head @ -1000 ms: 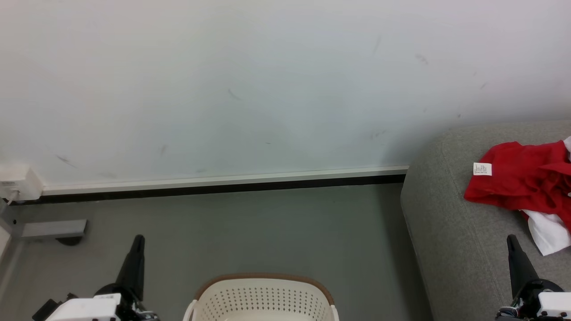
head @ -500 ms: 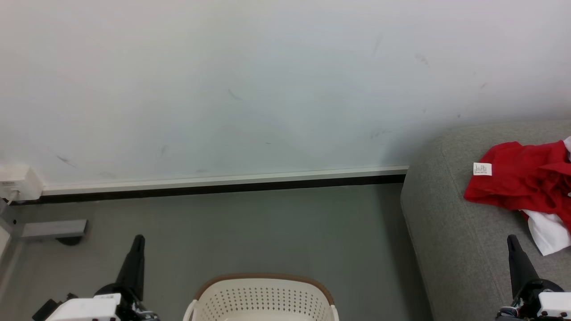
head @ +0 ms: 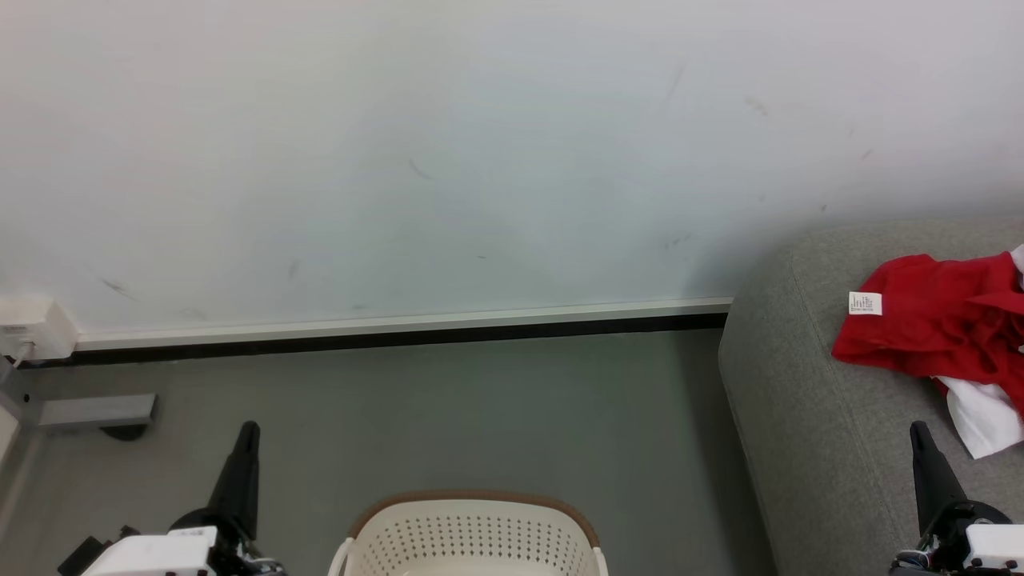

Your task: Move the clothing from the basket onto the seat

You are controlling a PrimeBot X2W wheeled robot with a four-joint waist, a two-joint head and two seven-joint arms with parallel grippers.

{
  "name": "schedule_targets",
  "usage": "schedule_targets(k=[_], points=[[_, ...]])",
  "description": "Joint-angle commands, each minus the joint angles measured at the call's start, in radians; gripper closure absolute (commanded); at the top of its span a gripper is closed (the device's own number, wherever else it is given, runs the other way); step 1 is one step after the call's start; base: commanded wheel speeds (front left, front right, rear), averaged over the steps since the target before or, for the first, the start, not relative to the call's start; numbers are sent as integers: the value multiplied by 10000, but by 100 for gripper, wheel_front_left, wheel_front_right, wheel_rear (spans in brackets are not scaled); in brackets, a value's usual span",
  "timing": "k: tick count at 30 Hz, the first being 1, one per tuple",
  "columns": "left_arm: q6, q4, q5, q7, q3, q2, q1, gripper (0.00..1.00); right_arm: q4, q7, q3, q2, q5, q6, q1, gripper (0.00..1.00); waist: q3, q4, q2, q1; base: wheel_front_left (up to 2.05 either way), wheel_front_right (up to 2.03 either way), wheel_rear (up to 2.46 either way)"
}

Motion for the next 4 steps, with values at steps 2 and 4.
schedule_targets(k=[2,4], points=[[-51,-24,-118,55,6,64,-58,100,-40,38,-18,-17,-16,-21,-63,100,0,0,0,0,0,0,0],[-51,-22,-118,55,3,64,-58,100,-40,41,-18,-16,-19,-21,-63,100,0,0,0,0,0,0,0]])
